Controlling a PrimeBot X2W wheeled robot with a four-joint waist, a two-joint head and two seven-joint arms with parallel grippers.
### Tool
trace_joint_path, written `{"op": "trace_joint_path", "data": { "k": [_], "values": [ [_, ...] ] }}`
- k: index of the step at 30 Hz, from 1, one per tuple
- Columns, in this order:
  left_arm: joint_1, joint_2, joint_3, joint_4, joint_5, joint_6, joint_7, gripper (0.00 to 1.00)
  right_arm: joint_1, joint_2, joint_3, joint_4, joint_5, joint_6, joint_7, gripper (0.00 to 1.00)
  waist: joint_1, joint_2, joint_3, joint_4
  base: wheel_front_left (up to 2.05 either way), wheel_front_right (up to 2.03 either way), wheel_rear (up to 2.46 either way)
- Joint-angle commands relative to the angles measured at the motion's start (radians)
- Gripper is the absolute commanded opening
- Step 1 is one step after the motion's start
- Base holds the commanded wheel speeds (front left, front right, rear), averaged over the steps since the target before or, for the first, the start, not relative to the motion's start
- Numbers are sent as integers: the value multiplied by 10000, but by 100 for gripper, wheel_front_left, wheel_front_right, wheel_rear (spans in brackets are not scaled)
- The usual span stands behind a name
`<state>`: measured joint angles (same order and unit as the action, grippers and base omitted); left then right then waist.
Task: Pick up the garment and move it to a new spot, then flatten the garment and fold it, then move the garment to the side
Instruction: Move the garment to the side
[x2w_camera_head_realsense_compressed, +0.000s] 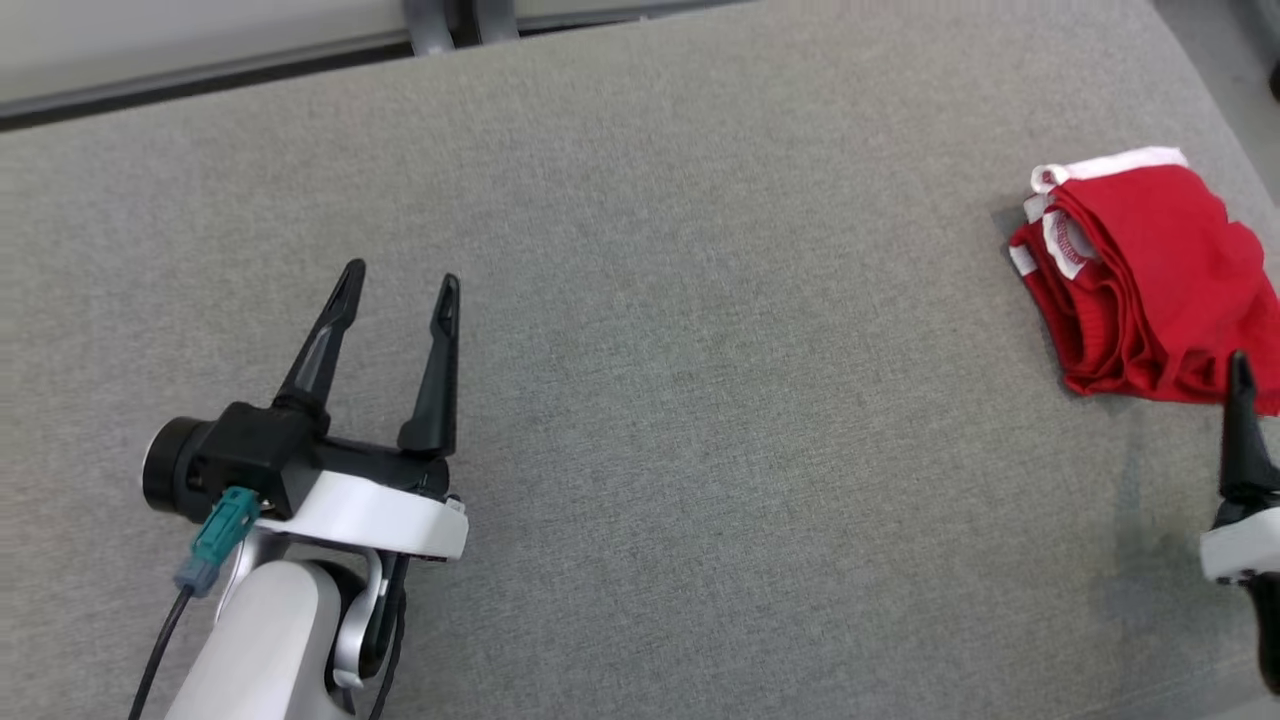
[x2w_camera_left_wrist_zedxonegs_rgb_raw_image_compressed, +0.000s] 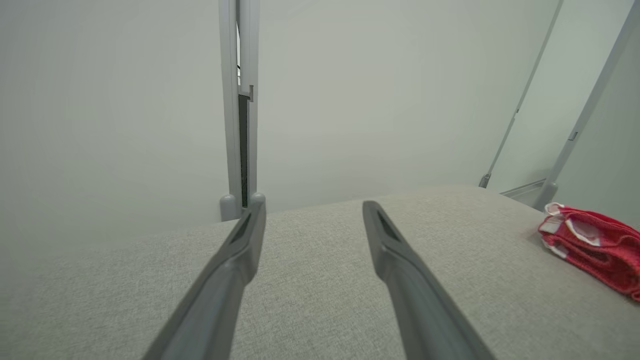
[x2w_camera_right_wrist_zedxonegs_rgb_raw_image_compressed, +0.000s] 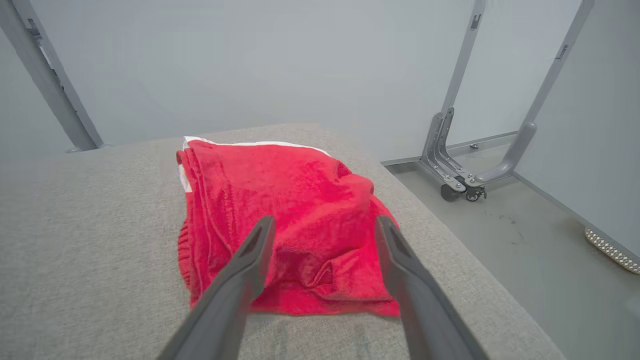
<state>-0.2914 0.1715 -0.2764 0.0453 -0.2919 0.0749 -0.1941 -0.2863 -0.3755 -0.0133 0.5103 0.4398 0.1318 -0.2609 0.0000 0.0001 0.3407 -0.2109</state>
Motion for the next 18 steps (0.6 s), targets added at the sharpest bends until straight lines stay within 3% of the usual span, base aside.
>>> {"op": "trace_joint_path", "data": {
  "k": [1, 10, 18],
  "values": [
    [174, 59, 110, -49, -84, 123, 2, 100, 213, 209, -136, -595, -280, -21, -42, 100, 0, -1, -385, 229, 0, 0, 0],
    [663, -60, 213, 0, -399, 263, -64, 100, 1103, 1281, -364, -3206, -1442, -20, 907, 100, 0, -1, -1071, 1311, 0, 0, 0],
    [1248, -4, 478, 310, -678, 394, -237, 100, 1696, 1707, -127, -4599, -1863, -21, 1904, 100, 0, -1, -1570, 2271, 0, 0, 0]
  ]
}}
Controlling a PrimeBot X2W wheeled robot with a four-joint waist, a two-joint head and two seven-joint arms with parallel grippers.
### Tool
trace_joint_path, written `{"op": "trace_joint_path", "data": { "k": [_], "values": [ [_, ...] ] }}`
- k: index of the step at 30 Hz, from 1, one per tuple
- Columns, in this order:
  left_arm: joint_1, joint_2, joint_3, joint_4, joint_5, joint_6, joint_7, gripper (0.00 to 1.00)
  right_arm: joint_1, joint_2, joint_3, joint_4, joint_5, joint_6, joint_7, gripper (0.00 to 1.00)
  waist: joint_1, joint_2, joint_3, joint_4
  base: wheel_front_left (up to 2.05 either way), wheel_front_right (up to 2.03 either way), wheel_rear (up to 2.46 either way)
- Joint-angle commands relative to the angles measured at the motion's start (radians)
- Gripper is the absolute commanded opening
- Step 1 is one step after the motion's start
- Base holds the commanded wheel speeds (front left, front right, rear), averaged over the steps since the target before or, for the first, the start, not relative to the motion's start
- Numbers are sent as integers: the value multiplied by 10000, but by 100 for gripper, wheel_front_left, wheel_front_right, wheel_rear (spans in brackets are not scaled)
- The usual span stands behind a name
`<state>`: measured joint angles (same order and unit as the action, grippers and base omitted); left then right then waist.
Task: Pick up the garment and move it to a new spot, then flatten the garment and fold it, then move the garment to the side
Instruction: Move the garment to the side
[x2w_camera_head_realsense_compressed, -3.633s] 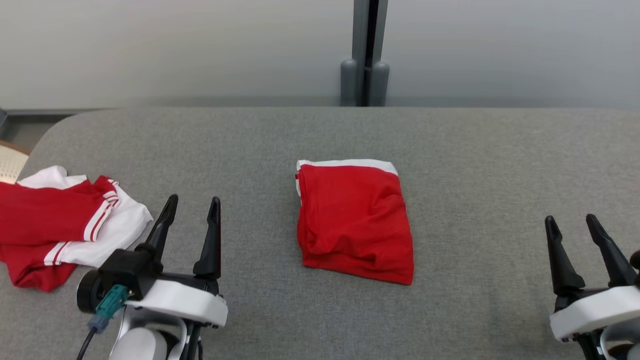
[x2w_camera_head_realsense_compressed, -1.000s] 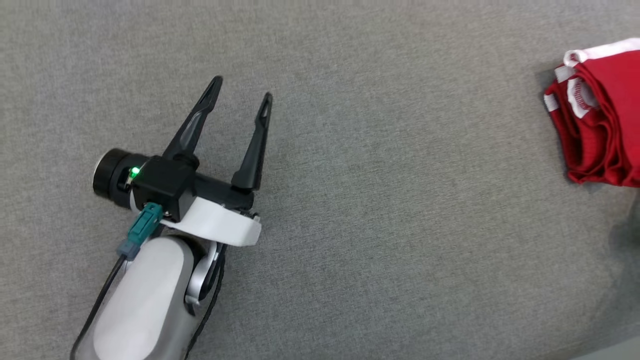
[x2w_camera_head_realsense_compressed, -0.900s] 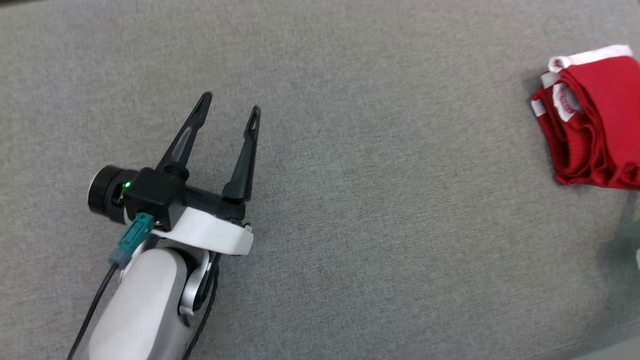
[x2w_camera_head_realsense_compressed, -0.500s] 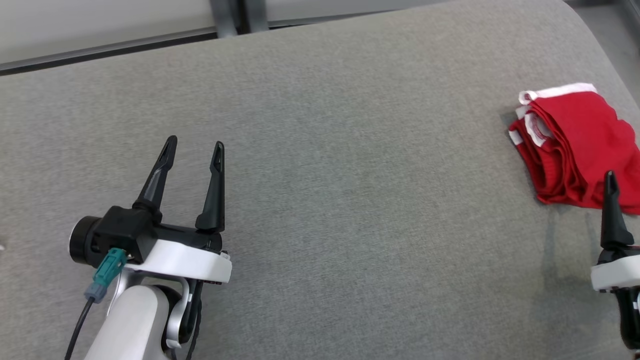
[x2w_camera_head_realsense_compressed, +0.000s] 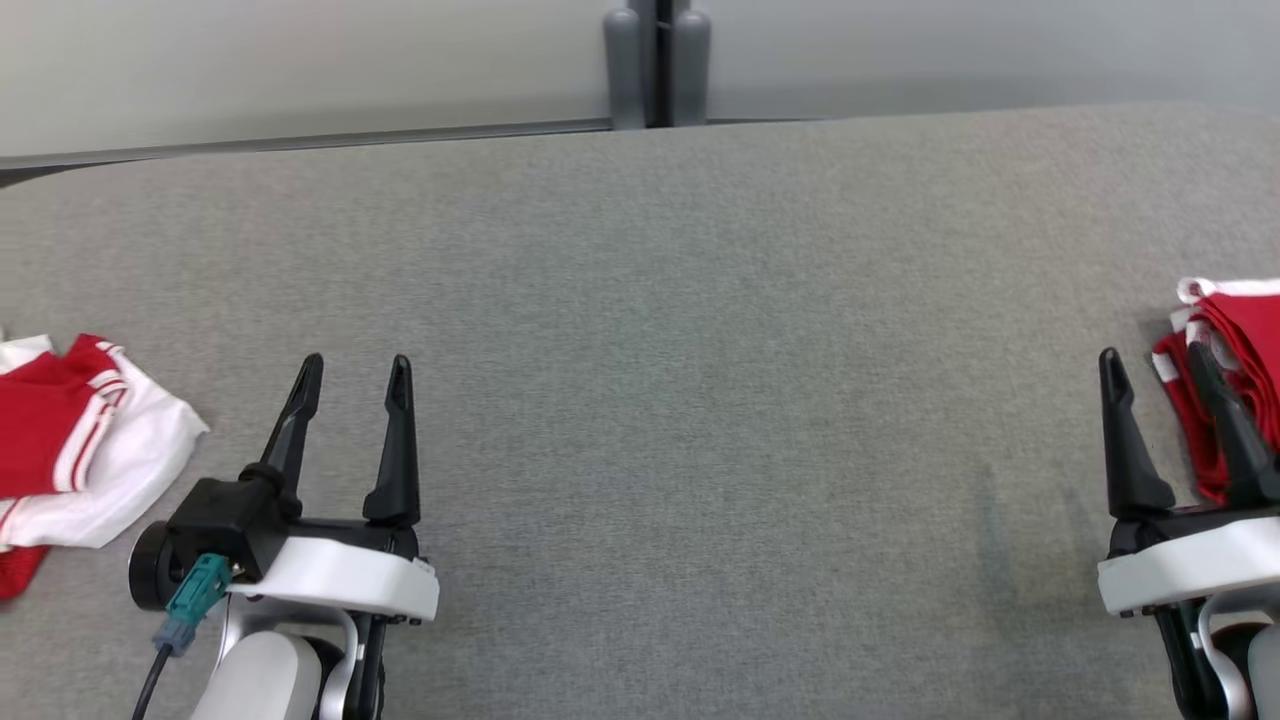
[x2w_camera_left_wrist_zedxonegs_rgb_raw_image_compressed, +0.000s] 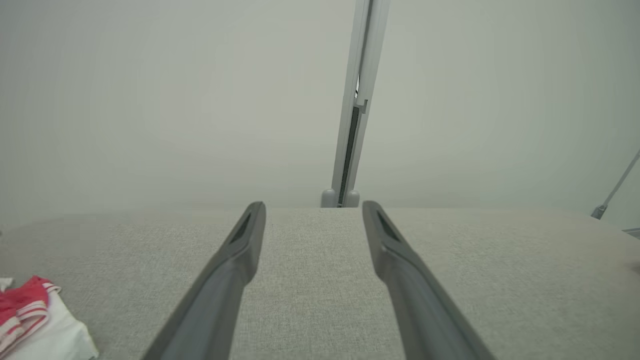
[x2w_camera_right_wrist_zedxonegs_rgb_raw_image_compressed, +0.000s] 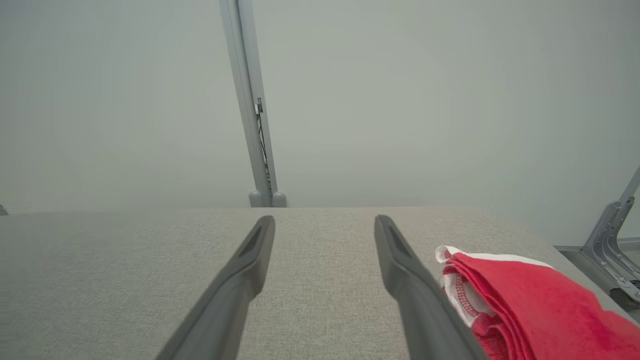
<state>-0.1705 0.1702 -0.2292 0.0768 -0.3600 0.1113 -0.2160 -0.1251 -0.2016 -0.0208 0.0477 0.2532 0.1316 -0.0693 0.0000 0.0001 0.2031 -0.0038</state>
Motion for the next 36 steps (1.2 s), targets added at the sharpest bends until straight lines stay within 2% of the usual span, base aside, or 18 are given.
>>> {"op": "trace_joint_path", "data": {
  "k": [1, 7, 19, 36],
  "values": [
    [99, 23, 28, 31, -29, 1, -49, 100, 168, 4, -15, -70, -43, -18, 56, 100, 0, -1, -276, 273, 0, 0, 0],
    [550, 188, 33, 295, -181, -128, -90, 100, 868, 272, -69, -493, -190, -18, 379, 100, 0, -1, -968, 489, 0, 0, 0],
    [1532, 394, -77, 430, -324, -40, 129, 100, 2423, 720, -239, -1196, -380, -18, 1026, 100, 0, -1, -2312, 572, 0, 0, 0],
    [1837, 563, -125, 172, -399, 150, 281, 100, 2811, 841, -369, -1799, -440, -18, 1379, 100, 0, -1, -2409, 508, 0, 0, 0]
  ]
}}
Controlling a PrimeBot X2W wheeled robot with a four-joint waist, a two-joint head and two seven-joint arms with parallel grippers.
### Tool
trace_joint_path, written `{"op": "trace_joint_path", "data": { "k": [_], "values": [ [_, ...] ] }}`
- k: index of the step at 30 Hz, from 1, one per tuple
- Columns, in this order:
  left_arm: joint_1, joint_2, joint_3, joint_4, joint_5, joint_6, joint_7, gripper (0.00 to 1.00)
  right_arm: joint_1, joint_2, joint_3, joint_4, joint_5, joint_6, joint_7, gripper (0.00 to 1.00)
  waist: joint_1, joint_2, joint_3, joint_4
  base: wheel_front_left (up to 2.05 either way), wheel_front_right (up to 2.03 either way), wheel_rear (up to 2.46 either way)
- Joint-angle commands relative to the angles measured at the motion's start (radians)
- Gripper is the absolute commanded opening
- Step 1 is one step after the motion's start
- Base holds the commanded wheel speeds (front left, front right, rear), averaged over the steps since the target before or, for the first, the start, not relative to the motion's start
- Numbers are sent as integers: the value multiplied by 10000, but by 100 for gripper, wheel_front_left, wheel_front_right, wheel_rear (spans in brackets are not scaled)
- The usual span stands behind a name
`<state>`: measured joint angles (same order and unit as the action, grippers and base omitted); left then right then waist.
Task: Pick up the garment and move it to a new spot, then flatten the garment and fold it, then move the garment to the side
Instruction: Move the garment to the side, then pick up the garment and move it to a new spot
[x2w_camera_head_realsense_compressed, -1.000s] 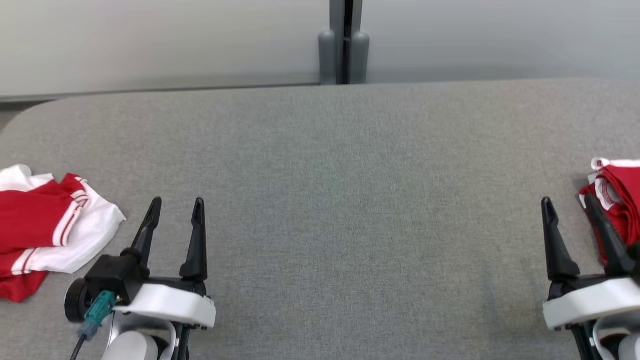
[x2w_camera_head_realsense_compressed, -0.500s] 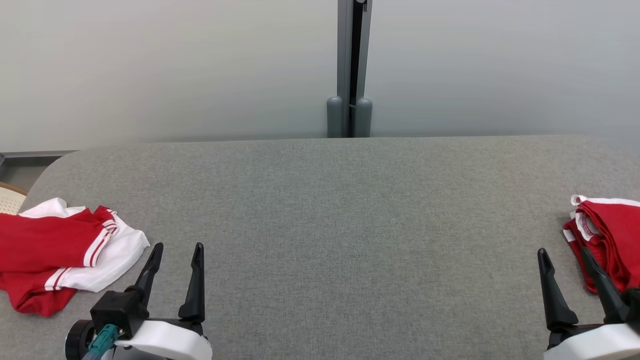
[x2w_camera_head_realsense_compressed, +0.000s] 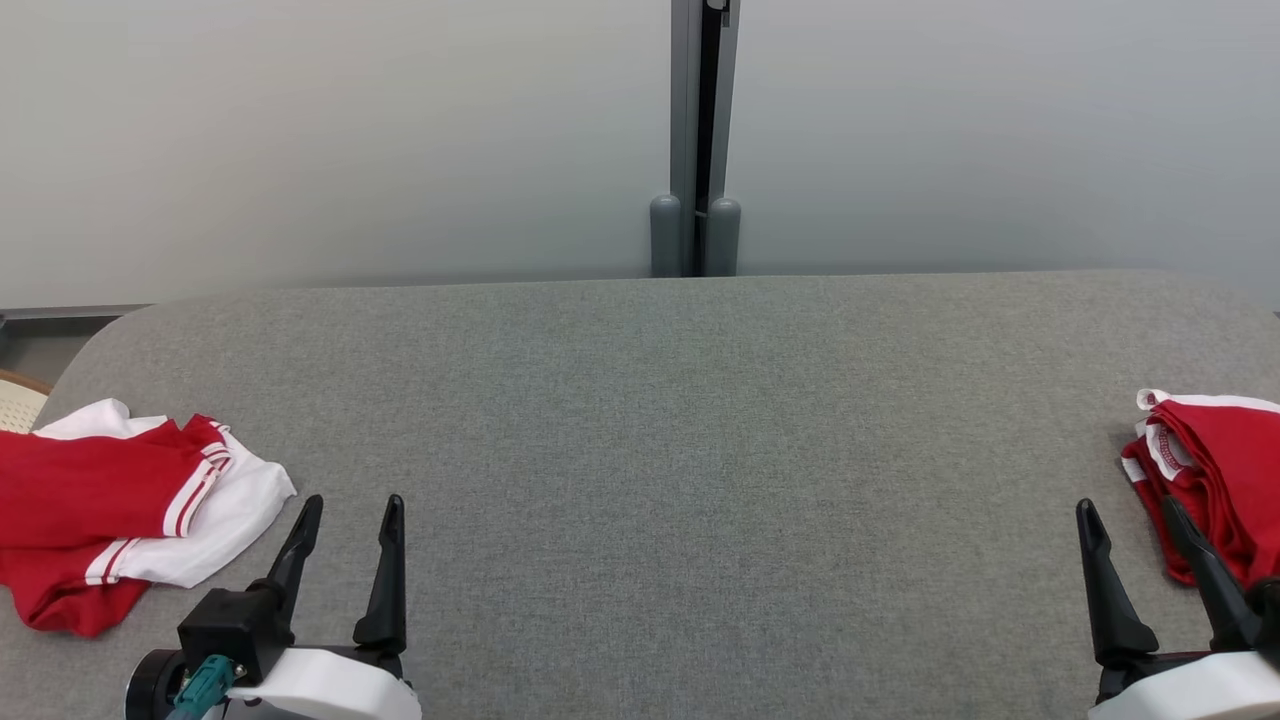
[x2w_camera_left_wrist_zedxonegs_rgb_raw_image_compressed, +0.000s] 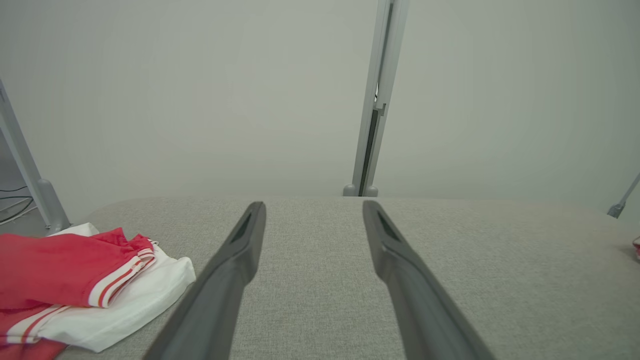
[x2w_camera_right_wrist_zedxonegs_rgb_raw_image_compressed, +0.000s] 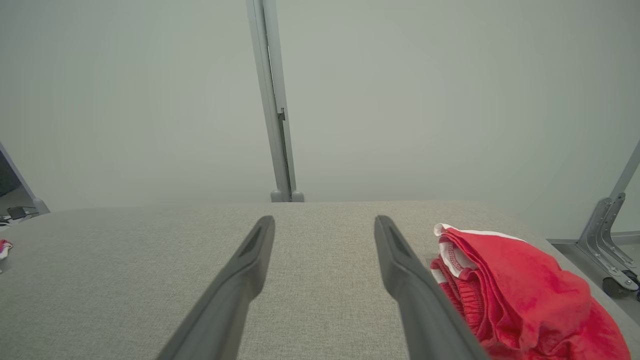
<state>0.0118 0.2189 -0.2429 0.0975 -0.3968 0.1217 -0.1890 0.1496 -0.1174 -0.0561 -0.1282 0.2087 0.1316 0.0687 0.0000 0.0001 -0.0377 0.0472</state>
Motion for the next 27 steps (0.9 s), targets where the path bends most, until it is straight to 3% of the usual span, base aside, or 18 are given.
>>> {"op": "trace_joint_path", "data": {
  "k": [1, 16, 27],
  "values": [
    [14, 75, 4, -38, -36, 58, -2, 100, 68, 5, -15, -45, 1, -18, -10, 100, 0, -1, -3, -5, 0, 0, 0],
    [-192, 95, -12, -48, -97, 215, -9, 100, 56, -46, -87, -68, -46, -18, -13, 100, 0, -1, -43, 326, 0, 0, 0],
    [-484, 113, 275, 60, -346, 261, -155, 100, -56, -204, 258, -660, -63, -13, 306, 100, 0, -1, 34, 2088, 0, 0, 0]
  ]
}}
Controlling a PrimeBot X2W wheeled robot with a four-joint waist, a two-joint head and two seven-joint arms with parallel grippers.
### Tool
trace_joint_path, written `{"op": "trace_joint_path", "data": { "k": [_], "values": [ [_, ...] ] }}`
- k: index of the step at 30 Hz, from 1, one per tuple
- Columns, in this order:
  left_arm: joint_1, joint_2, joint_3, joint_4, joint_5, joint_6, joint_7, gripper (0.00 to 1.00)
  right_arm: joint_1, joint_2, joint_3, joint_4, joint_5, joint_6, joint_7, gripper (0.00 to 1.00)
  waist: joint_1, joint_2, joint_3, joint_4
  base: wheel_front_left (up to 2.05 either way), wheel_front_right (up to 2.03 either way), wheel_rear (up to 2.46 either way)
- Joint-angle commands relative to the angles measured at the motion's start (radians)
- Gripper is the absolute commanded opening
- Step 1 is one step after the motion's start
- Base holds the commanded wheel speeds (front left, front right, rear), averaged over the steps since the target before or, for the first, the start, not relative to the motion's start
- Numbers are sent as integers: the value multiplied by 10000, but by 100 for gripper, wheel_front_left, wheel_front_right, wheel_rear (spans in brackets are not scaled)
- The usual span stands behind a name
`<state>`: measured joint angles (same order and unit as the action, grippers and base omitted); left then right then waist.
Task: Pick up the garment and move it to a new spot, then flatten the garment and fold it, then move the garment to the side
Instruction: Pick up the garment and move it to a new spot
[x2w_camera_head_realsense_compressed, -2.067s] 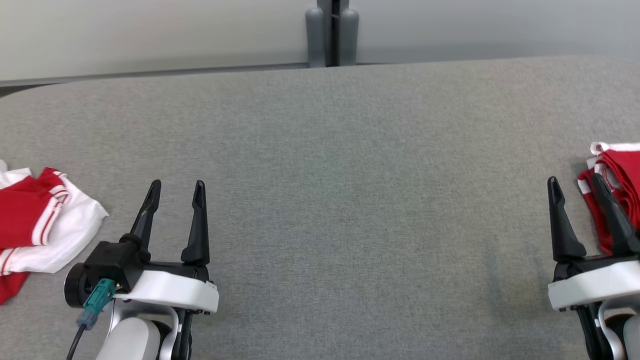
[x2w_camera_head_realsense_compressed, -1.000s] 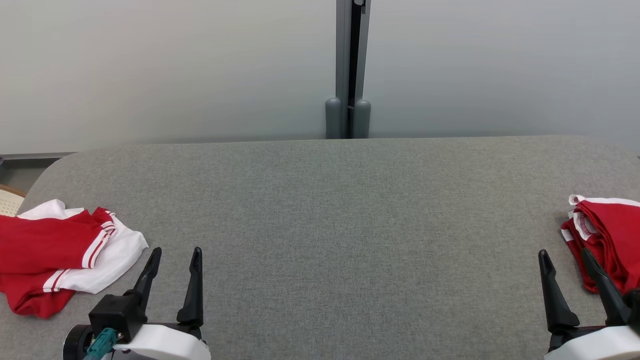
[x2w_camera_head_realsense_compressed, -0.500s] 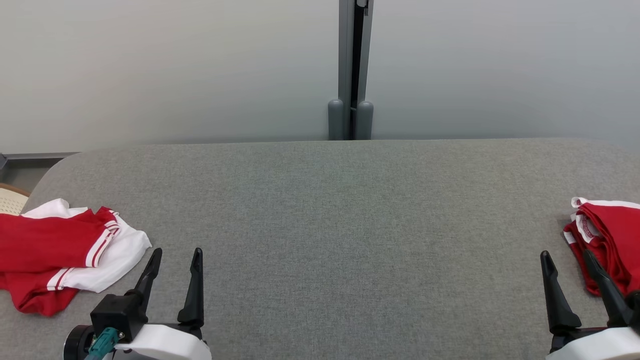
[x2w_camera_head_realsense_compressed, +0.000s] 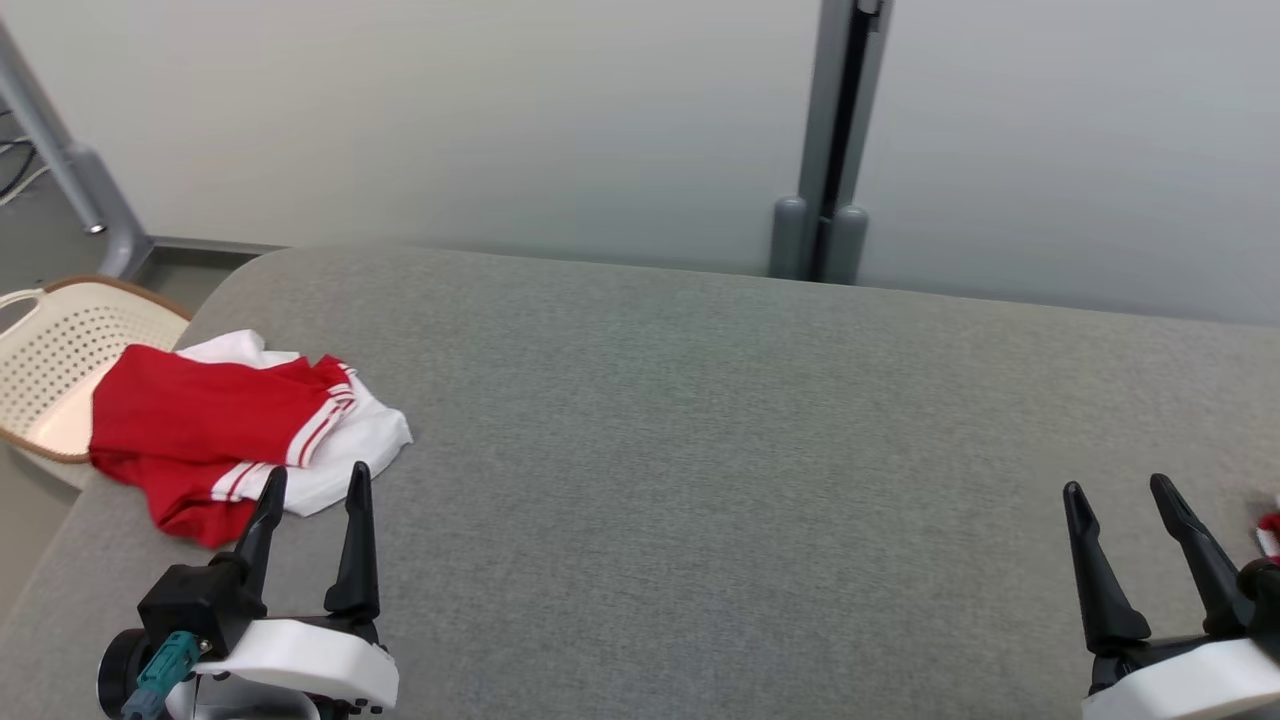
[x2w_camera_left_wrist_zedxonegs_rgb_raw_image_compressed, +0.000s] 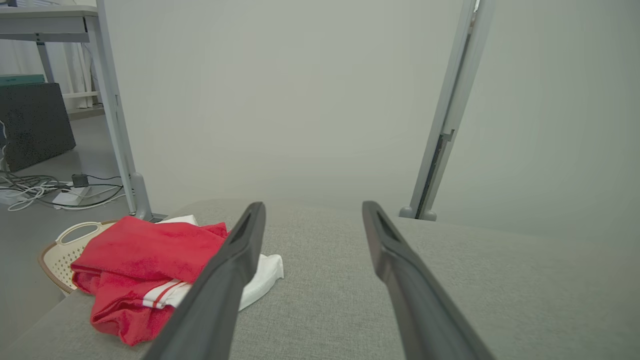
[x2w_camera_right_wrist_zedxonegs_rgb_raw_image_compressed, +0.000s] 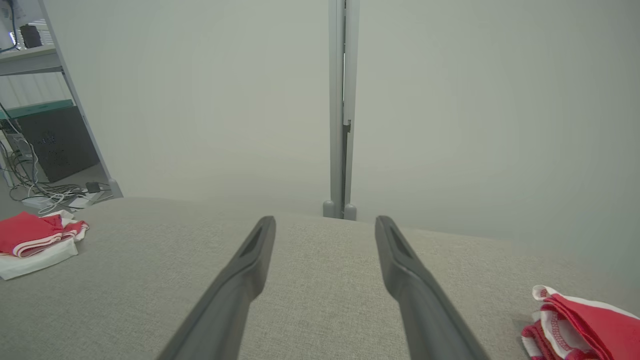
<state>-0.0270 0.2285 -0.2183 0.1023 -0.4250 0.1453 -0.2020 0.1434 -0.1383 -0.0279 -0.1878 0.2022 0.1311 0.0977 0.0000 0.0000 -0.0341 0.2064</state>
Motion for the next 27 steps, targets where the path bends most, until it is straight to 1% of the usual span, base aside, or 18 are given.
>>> {"op": "trace_joint_path", "data": {
  "k": [1, 7, 13, 22, 27],
  "values": [
    [-80, -9, 95, 7, -140, 13, -45, 100, -2, 18, 66, -118, 26, -6, 38, 100, 0, 0, -8, 667, 0, 0, 0],
    [-38, 107, 128, -20, -142, 61, -41, 100, -142, -17, 243, -145, 22, -6, 117, 100, 0, 0, -15, 1490, 0, 0, 0],
    [10, 209, 104, -69, -111, 106, 28, 100, -168, 19, 200, -97, -33, -6, 82, 100, 0, 0, -27, 1877, 0, 0, 0],
    [-128, 267, 58, -208, -86, 179, 8, 100, -272, 35, 202, -125, -35, -6, 58, 100, 0, 0, 193, 2037, 0, 0, 0],
    [-663, 36, 83, -126, -190, 190, -128, 100, -630, -120, 160, -425, -68, -6, 229, 100, 0, 0, 879, 1829, 0, 0, 0]
  ]
}}
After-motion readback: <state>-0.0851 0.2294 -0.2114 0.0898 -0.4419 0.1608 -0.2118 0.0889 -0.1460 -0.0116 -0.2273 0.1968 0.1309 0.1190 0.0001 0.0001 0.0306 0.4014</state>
